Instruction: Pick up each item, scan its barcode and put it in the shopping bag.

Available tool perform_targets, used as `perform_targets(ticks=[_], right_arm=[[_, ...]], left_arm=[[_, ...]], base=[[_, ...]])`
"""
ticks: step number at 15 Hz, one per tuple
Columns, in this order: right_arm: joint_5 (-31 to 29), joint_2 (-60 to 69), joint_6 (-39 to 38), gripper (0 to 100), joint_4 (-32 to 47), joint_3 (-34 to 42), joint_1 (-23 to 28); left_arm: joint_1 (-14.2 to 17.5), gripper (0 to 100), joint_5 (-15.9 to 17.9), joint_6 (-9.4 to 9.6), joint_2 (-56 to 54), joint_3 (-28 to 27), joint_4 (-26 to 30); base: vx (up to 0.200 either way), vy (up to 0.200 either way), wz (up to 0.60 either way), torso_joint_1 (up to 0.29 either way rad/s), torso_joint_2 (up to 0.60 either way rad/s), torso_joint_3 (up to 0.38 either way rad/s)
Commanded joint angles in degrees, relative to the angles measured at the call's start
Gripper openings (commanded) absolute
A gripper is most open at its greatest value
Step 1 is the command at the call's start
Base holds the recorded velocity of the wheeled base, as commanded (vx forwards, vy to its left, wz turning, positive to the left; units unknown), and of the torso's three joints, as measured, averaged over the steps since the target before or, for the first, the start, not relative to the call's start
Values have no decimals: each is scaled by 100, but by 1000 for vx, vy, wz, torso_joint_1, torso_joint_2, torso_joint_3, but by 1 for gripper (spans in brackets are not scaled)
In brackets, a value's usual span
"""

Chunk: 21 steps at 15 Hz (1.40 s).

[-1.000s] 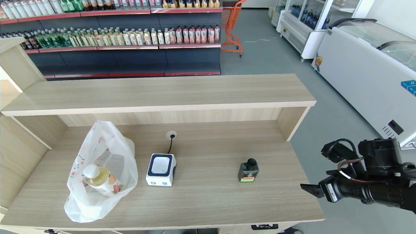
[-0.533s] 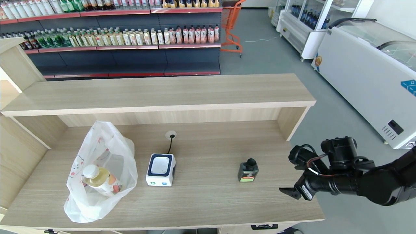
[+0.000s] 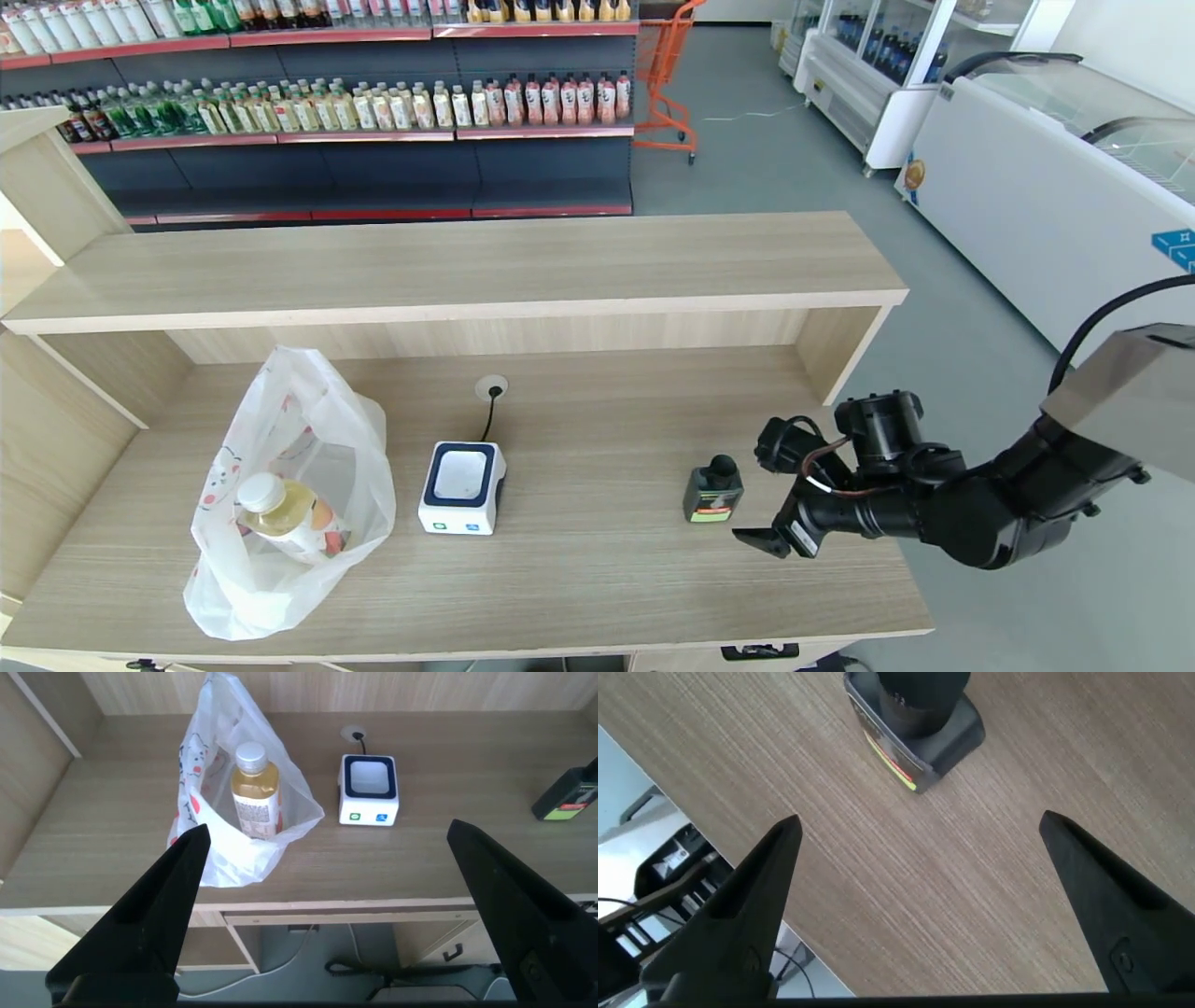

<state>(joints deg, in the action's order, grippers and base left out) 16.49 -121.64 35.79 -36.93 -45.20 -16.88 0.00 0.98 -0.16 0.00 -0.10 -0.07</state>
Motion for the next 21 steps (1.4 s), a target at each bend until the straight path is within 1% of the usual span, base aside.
perform_targets(ticks=[1, 5, 8, 15, 16, 21], right_arm=[[3, -325, 86, 100, 1, -208, -43], [3, -563, 130, 100, 1, -560, -78], [3, -783, 121, 100, 10, -964, -201], [-6, -1275, 121, 100, 10, -1579, -421], [-6, -1327, 121, 0, 19, -1650, -439], [-6, -1345, 112, 0, 1, -1650, -465]], left_arm=[[0, 100, -10, -2, 0, 1, -1], [0, 100, -1, -2, 0, 1, -1], [0, 100, -1, -2, 0, 1, -1], [0, 100, -1, -2, 0, 1, -1], [0, 100, -1, -2, 0, 1, -1], [0, 100, -1, -2, 0, 1, -1]], base=[[0, 0, 0, 0, 0, 0], [0, 0, 0, 0, 0, 0], [0, 0, 0, 0, 0, 0], [0, 0, 0, 0, 0, 0], [0, 0, 0, 0, 0, 0], [0, 0, 0, 0, 0, 0]])
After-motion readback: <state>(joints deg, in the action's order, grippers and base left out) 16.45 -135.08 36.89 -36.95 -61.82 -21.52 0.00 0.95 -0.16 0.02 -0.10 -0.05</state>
